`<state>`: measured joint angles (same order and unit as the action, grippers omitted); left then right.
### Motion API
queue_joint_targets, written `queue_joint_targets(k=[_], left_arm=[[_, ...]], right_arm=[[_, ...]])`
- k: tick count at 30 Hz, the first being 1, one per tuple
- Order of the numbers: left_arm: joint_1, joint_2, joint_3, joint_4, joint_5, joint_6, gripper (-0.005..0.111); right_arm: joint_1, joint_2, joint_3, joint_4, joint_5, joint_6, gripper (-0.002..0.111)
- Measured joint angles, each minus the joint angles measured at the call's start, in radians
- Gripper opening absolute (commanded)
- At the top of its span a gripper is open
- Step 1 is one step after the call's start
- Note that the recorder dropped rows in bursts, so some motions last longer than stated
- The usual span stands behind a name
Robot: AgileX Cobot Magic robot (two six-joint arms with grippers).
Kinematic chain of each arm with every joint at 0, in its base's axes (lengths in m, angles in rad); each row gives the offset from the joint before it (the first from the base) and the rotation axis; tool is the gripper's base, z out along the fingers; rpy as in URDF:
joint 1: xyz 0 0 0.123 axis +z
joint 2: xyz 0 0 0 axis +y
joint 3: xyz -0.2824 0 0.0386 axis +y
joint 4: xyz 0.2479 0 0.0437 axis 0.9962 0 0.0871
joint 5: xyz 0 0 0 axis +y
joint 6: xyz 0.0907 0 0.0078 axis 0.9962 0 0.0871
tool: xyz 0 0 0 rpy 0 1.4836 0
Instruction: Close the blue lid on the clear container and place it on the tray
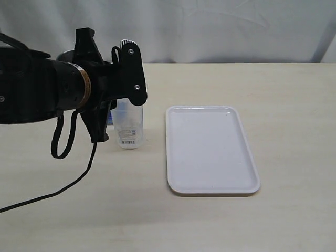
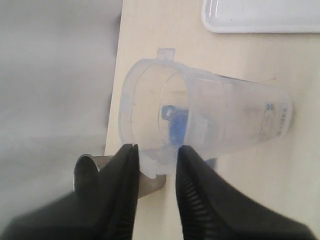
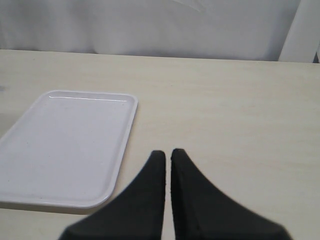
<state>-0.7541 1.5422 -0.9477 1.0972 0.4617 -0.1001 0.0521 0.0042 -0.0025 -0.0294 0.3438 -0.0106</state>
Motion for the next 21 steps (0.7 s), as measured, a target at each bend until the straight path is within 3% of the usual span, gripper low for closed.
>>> queue_joint_targets(k=[6, 12, 17, 21], left_arm=[[0.0, 0.0, -0.005, -0.001, 0.023, -0.098, 0.033], [0.059, -0.076, -0.059, -0.055, 0.015, -0.294, 0.033], [0.178, -0.147, -0.147, -0.377, 0.053, -0.281, 0.032], [0.31, -0.151, -0.237, -0.8, 0.207, -0.045, 0.031]], right_arm=[[0.0, 0.0, 0.0, 0.0, 0.0, 0.0, 0.005], [0.0, 0.0, 0.0, 0.0, 0.0, 0.0, 0.005], [0.0, 0.0, 0.0, 0.0, 0.0, 0.0, 0.005], [0.0, 0.0, 0.0, 0.0, 0.0, 0.0, 0.005]])
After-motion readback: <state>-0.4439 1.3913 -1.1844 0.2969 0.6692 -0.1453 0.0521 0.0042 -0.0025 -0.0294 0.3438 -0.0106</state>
